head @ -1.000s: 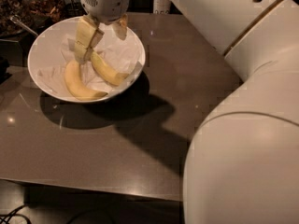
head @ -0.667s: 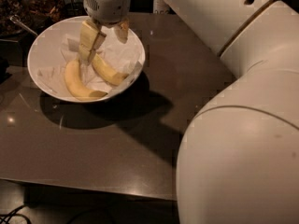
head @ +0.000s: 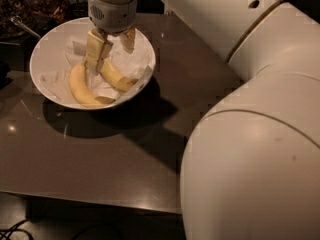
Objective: Pick banana from white bowl
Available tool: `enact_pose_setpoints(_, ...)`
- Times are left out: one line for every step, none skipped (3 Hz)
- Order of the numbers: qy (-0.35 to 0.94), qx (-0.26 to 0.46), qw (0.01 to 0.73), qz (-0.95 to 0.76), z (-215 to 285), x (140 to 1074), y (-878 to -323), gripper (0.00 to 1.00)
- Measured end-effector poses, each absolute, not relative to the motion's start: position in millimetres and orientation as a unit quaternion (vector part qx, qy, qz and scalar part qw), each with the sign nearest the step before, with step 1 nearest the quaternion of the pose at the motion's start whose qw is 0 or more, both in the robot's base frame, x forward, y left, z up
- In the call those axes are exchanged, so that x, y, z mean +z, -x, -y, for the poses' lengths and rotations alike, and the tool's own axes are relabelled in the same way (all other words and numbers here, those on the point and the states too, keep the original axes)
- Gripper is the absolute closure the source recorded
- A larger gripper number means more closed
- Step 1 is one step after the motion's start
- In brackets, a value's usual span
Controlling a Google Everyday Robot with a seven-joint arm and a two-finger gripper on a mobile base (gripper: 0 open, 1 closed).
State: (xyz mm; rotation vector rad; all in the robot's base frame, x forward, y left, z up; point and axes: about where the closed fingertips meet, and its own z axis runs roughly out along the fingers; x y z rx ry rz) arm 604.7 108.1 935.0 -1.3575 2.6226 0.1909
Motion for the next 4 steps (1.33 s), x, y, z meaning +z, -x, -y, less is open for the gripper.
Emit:
enact_pose_setpoints(0.458, 0.06, 0.086, -0.883, -108.9, 927.6, -606.6, 0.35)
enact_pose_setpoints(0.461, 0.056, 0.082, -0.882, -111.2, 921.6, -608.2, 0.4)
enact_pose_setpoints(0.466, 0.05, 0.078, -0.88, -115.1, 915.6, -610.3, 0.43)
enact_pose_setpoints(0.469, 0.045, 0.074, -0.879, -118.1, 909.2, -613.5, 0.45)
